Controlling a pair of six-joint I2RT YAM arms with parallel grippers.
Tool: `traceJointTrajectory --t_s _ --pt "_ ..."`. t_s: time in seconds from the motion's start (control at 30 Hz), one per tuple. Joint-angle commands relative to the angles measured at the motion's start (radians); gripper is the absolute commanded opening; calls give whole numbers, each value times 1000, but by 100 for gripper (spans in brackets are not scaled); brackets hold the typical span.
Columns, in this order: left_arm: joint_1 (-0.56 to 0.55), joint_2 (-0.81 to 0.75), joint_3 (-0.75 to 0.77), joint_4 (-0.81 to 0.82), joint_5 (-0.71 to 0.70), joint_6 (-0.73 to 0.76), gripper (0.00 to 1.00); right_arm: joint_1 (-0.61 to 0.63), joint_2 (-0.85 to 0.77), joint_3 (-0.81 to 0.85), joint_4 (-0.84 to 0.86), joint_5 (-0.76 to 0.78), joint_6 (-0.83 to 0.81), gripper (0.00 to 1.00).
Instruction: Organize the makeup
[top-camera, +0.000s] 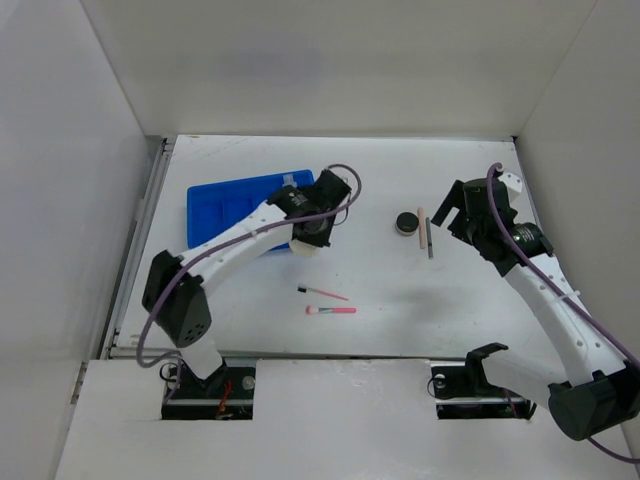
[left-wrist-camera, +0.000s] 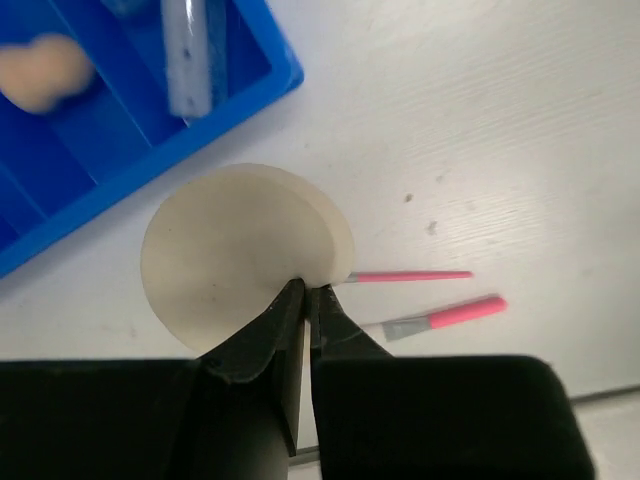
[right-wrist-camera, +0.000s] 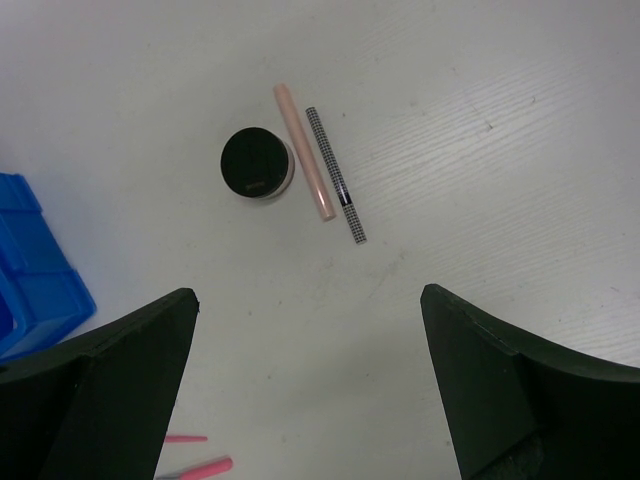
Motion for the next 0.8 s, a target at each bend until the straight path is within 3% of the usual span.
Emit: traceJointTrajectory --t_s 0.0,0.2,0.37,0.6,0.77 --pt "26 -111 137 -123 34 31 0 -3 4 14 10 23 -10 99" --pt "182 -30 275 -171 -110 33 0 -3 4 23 10 23 -19 99" --pt "244 148 432 -189 -263 54 0 -3 -5 23 10 13 -19 99" --pt "317 365 550 -152 -227 44 0 -3 -16 14 -8 24 -19 99" --pt "337 415 579 -163 -253 34 0 -3 -25 14 -8 33 -19 99"
